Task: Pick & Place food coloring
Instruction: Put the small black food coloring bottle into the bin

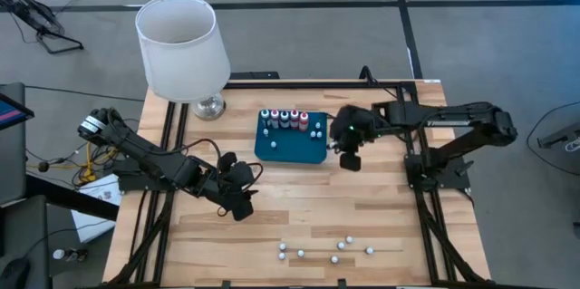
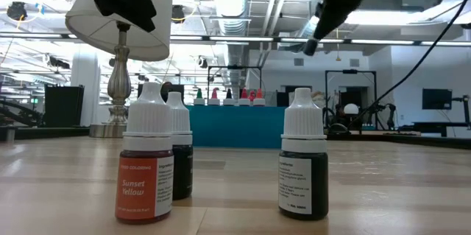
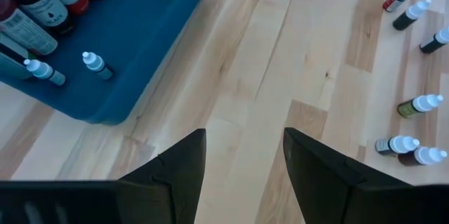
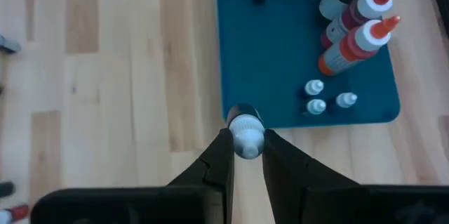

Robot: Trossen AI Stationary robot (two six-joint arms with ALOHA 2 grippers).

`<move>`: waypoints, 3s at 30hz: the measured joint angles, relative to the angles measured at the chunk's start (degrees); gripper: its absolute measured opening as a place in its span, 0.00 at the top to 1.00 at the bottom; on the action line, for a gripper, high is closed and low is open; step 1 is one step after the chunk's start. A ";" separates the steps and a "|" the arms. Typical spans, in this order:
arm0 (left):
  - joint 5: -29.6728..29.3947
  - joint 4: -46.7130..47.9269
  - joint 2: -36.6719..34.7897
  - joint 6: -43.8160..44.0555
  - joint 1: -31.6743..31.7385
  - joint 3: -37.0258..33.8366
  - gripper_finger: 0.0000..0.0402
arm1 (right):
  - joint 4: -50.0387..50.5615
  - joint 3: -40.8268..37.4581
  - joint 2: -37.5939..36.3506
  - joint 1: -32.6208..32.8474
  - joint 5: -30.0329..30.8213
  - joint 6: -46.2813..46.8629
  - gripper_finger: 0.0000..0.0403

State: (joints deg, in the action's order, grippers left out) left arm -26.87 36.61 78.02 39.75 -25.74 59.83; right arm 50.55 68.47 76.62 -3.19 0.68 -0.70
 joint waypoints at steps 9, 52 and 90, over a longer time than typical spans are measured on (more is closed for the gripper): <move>-1.89 0.07 0.00 2.26 0.00 0.00 0.55 | 2.38 9.71 10.89 -5.83 -2.49 -10.40 0.87; -9.42 2.75 0.00 9.36 -3.41 0.00 0.55 | -1.75 11.62 30.66 -12.21 -4.21 -18.84 0.87; -10.15 3.13 0.02 11.04 -3.54 -0.04 0.55 | -5.99 8.65 34.88 -13.06 -5.05 -20.82 0.87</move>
State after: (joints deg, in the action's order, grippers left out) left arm -37.01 39.74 78.04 50.79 -29.28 59.79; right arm 44.55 77.12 111.50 -16.25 -4.37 -21.52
